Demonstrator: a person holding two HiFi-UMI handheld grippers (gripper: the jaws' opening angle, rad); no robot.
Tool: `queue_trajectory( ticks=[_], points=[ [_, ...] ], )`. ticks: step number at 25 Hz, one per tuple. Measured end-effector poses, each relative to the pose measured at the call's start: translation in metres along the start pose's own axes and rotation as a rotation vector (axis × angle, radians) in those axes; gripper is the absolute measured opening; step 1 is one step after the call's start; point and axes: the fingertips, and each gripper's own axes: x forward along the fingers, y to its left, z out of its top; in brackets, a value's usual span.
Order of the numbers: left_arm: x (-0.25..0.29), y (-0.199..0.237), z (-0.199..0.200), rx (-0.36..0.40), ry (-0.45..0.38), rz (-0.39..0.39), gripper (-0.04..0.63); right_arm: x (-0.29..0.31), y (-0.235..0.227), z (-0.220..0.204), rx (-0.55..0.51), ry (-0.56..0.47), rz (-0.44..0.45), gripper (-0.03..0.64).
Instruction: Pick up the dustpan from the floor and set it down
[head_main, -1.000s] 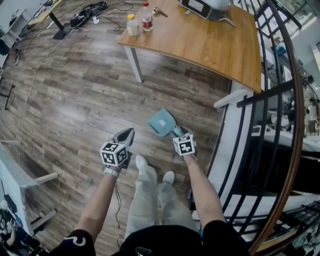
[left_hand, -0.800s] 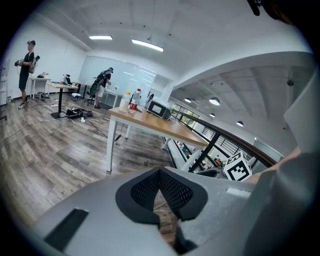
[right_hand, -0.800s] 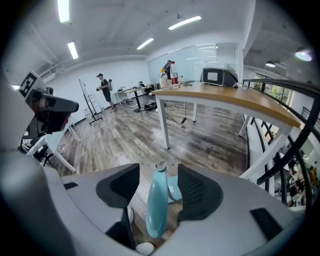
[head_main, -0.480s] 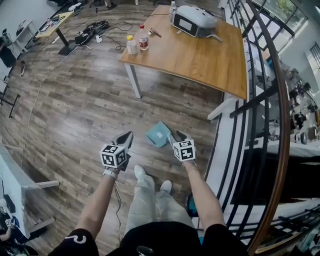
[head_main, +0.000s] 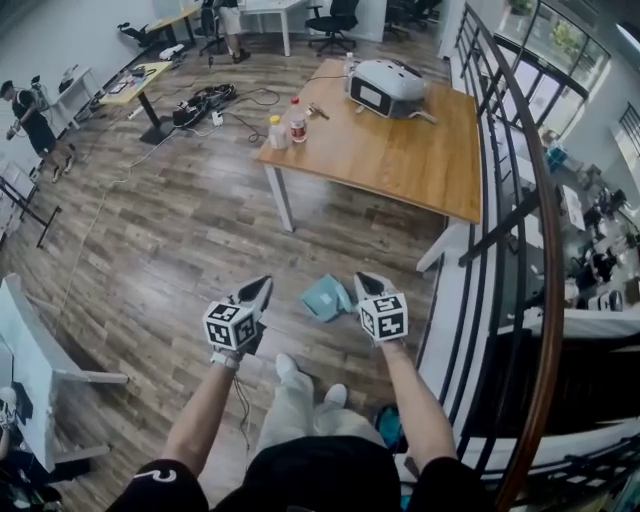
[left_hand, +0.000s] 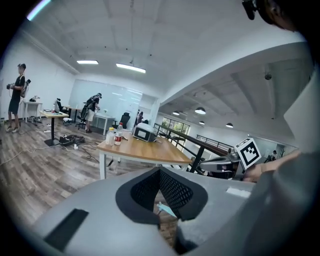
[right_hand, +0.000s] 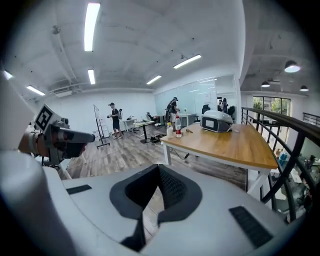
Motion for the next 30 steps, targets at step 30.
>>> queue_trajectory(
  ticks=[30],
  points=[
    [-0.103,-0.072,0.095,0.078,-0.163,0.048,-0.002,-0.13,0.029,0.096,-0.076,-0.196,0.028,-0.005]
  ],
)
